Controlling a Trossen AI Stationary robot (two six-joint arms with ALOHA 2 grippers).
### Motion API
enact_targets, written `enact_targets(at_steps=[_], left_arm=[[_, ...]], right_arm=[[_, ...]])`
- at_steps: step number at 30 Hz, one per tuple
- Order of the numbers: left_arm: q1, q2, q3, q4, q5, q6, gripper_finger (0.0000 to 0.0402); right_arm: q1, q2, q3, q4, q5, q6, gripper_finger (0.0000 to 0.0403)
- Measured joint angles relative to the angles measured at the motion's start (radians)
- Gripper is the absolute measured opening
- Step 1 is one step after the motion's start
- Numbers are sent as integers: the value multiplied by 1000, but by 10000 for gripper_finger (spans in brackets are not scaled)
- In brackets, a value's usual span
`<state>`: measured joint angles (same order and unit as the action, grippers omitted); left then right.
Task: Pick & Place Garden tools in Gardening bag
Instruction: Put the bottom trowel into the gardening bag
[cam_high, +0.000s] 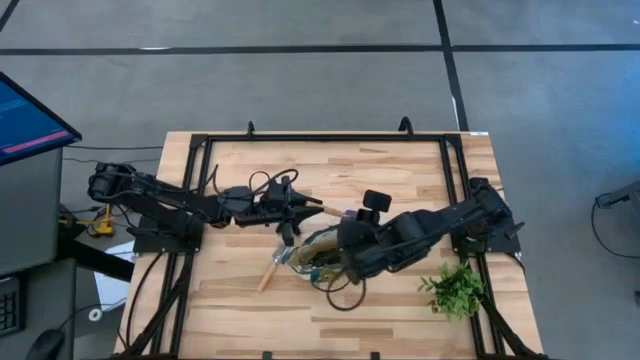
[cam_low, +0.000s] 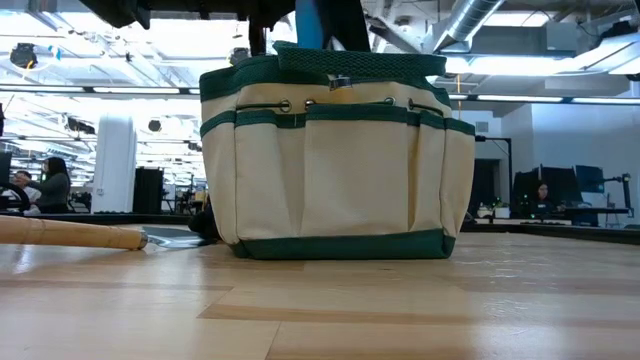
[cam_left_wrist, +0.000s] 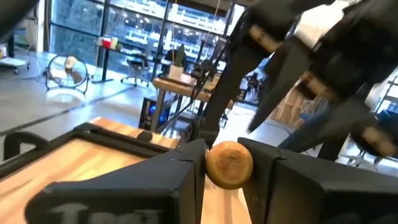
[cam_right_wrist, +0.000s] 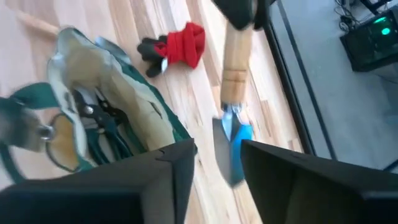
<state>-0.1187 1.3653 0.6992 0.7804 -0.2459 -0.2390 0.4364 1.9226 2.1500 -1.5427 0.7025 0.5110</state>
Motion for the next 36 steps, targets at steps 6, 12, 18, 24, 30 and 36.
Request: enact_targets(at_steps=[6,12,18,24,30,36], left_arm=[[2,-82,-11,11,7,81,52],[2,-216,-93,12,6,109,52],[0,-292,-188,154,63,101,52],[-4,-302,-225,217,133,85,52],[-4,-302,-225,223,148,84,52],[-4,-302,-225,229,151,84,52]], right_arm=[[87,-66,13,-23,79,72,64],[201,-108,-85,-19,220,198,5],[241,-148,-278,38,291,367,7],[235,-219,-531,351,327,350,2],[218,-332,-848,869,346,185,1],[189,-458,-1221,1611,314,-99,0]])
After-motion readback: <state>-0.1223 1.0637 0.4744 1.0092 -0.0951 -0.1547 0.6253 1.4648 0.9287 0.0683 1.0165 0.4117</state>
